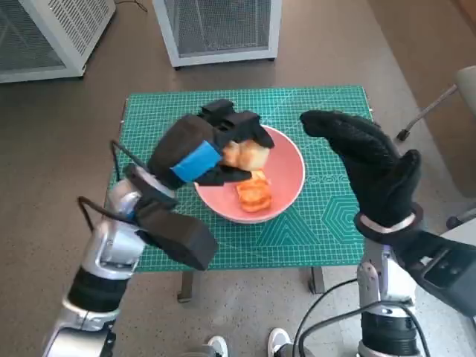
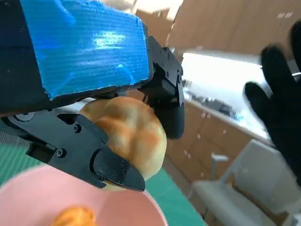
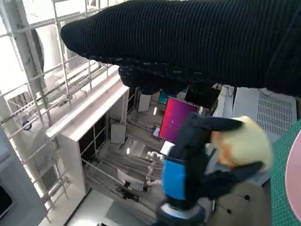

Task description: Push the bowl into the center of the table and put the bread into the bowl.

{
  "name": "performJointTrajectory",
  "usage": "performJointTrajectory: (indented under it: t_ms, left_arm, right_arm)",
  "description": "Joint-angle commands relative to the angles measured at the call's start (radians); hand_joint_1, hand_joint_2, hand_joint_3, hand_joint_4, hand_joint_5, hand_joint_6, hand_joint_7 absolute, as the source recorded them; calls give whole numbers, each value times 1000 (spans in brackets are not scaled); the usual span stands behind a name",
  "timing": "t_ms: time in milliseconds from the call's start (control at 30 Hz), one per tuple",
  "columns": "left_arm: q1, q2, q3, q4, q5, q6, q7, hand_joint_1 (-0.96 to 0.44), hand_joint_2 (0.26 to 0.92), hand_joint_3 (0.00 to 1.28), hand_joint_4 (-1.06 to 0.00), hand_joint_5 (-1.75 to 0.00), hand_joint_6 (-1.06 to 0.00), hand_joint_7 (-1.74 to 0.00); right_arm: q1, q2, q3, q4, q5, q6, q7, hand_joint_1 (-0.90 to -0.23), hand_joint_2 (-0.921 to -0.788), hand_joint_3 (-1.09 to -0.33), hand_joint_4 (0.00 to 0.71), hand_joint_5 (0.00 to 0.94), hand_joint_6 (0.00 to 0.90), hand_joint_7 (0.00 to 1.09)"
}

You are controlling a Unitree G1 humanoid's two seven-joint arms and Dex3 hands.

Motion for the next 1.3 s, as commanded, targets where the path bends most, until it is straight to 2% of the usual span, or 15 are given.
performJointTrajectory:
  t_ms: [33, 233, 533, 1133, 1300]
  left_arm:
    - [2, -2, -6, -7, -13, 10, -28, -224, 898, 84, -255, -88, -268, -369]
    - [16, 4, -7, -40, -3, 40, -55, -384, 915, 49, -177, -10, -213, -230]
    - [51, -9, 19, -85, -44, 78, -67, -510, 921, 92, -182, -6, -240, -214]
    - [90, -21, 66, -131, -139, 107, -72, -531, 921, 116, -185, -4, -264, -207]
    - [119, -27, 141, -165, -249, 80, -68, -526, 921, 164, -170, -2, -268, -208]
  right_arm:
    - [21, -6, -8, 18, 6, -8, 8, -396, -921, -497, 498, 68, 64, 908]
    - [16, 0, -3, 22, -2, -9, 0, -390, -921, -500, 498, 70, 71, 896]
    - [13, 8, 6, 19, -6, -4, -8, -402, -921, -503, 495, 72, 73, 891]
    - [6, 10, 6, 25, 0, 3, -5, -386, -921, -508, 491, 79, 69, 895]
    - [1, 2, -6, 29, 3, 0, -5, -390, -921, -502, 492, 82, 78, 882]
